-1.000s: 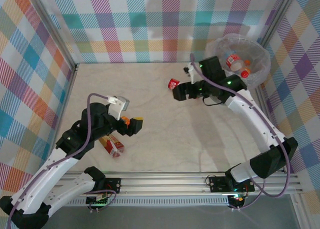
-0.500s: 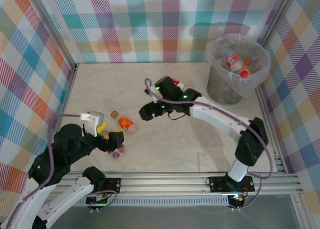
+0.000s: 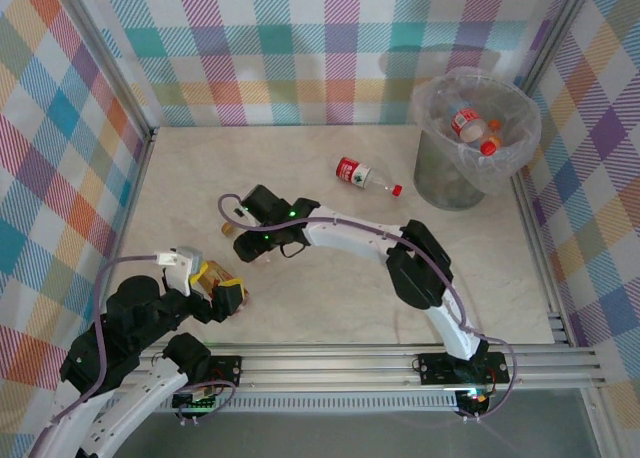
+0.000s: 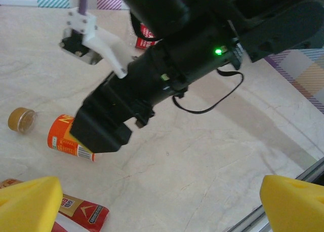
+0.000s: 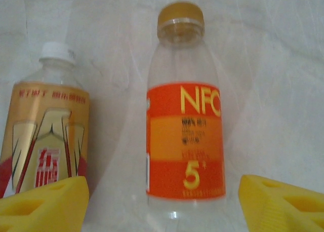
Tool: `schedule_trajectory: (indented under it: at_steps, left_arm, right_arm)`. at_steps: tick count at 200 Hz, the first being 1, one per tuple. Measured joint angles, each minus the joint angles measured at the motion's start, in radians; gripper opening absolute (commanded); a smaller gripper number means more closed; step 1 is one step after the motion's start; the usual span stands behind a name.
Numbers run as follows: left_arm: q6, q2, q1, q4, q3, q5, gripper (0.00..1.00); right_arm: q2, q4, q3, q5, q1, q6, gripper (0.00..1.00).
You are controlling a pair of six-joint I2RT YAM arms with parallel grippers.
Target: Put the plastic bottles in the bin
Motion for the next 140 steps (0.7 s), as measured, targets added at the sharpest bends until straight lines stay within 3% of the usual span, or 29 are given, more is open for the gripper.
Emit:
schedule_trajectory:
  at_steps: [57, 140]
  left_arm:
    - [0.011, -0.003, 0.0, 0.0, 0.0, -0.003, 1.0]
    - [0.016, -0.003, 0.001, 0.001, -0.002, 0.008, 1.0]
  right_arm:
    - [0.153, -0.083, 0.189, 0.094, 0.013, -0.033, 0.77]
    - [0.259, -0.191, 0.28, 0.114, 0.018, -0.079, 0.73]
